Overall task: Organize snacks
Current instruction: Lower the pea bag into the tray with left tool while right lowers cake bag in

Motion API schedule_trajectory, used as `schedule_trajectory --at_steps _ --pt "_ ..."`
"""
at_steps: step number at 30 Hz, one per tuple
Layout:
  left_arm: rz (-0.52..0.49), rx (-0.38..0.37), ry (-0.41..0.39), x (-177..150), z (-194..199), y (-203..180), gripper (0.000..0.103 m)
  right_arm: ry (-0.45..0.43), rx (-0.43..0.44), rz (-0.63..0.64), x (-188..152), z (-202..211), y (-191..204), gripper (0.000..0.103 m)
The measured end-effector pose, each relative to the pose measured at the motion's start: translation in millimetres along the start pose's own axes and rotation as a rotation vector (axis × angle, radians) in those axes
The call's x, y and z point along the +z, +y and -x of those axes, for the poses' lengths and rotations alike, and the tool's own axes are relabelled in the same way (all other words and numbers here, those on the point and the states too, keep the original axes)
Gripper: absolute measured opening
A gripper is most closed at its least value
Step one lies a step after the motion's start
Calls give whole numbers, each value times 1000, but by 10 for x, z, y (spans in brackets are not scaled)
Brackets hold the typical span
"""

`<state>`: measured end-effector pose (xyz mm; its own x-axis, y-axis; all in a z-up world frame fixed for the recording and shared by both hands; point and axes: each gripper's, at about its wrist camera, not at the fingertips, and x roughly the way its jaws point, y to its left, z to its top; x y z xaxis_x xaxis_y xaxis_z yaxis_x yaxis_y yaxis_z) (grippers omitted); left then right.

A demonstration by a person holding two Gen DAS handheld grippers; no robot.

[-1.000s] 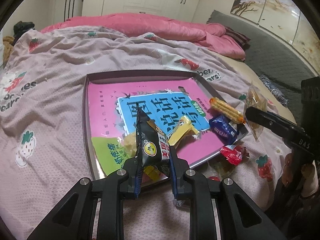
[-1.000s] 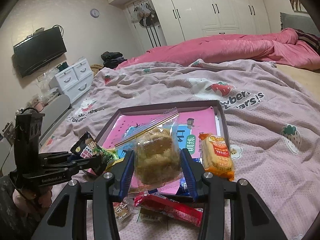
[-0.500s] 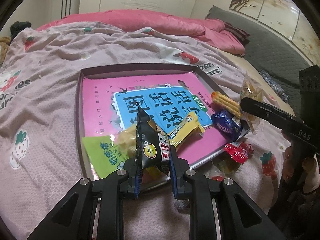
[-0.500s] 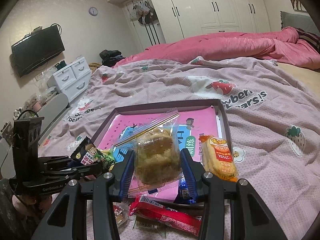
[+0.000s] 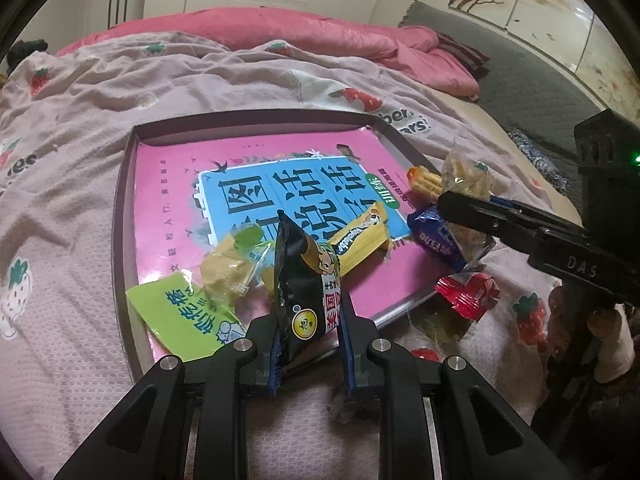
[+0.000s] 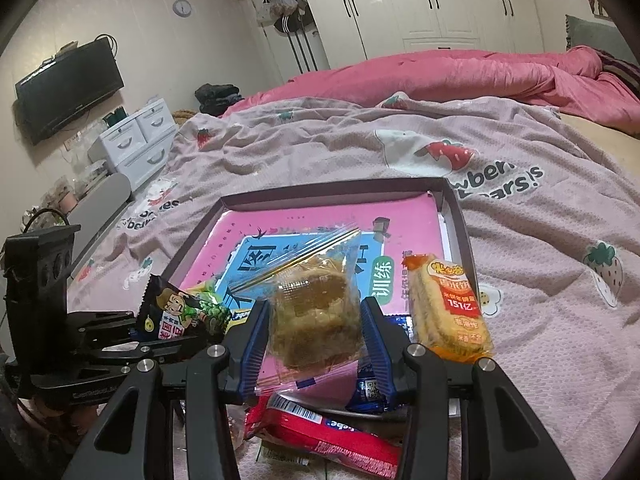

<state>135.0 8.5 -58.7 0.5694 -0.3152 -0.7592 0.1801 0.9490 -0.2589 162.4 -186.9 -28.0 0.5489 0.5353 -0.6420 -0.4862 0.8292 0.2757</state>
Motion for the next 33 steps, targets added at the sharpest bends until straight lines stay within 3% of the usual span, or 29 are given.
schedule_trajectory --at_steps 10,25,33 --pt "82 -49 10 40 19 160 23 26 -5 8 6 -144 -6 46" --pt "136 -66 14 45 38 268 23 55 0 48 -7 -271 52 47" --pt "144 -62 14 52 49 290 23 69 -71 141 -65 -322 178 48"
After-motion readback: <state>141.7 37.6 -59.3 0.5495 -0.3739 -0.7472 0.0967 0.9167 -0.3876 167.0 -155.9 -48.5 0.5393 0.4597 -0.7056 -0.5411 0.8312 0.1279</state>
